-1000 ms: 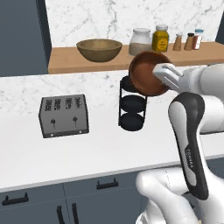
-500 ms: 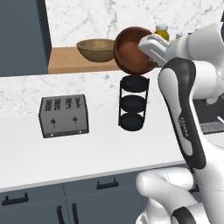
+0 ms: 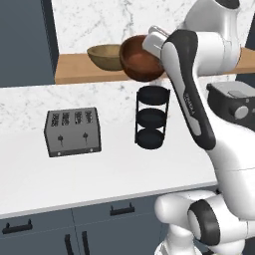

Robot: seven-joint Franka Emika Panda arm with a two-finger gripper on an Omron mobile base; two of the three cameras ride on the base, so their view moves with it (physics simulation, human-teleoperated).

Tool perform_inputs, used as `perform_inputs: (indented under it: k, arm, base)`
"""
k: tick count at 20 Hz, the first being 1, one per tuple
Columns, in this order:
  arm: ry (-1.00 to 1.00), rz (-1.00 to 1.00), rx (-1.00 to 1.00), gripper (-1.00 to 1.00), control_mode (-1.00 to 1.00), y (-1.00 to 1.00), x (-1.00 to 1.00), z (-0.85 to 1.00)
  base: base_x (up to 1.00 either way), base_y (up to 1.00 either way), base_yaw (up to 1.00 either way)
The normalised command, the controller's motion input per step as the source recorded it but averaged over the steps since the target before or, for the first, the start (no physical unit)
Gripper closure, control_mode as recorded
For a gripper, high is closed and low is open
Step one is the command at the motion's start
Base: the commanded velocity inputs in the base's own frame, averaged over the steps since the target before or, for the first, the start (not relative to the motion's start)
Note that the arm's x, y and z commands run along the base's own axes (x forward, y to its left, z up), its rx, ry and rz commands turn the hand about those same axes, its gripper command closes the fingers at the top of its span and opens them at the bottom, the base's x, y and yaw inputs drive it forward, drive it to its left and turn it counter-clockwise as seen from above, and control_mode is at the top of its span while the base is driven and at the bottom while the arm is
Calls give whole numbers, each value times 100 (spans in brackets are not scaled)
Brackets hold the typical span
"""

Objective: Pick up the bowls on the counter and stack them on top of one another in the open cabinet. Place the smaller bowl on top of the larger bowl.

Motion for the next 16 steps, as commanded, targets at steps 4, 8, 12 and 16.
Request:
perform_inputs:
  k: [4, 8, 12, 16]
  arm:
    - [-10, 0, 7, 100, -100, 0, -11, 9]
    - [-20, 0, 9, 100, -100, 2, -10, 22]
    - [-5, 0, 1, 100, -100, 19, 30, 41]
    - [5, 0, 0, 100, -100, 6, 54, 41]
  base:
    - [0, 0, 0]
    - [0, 0, 0]
    - [0, 0, 0]
    - [0, 0, 0]
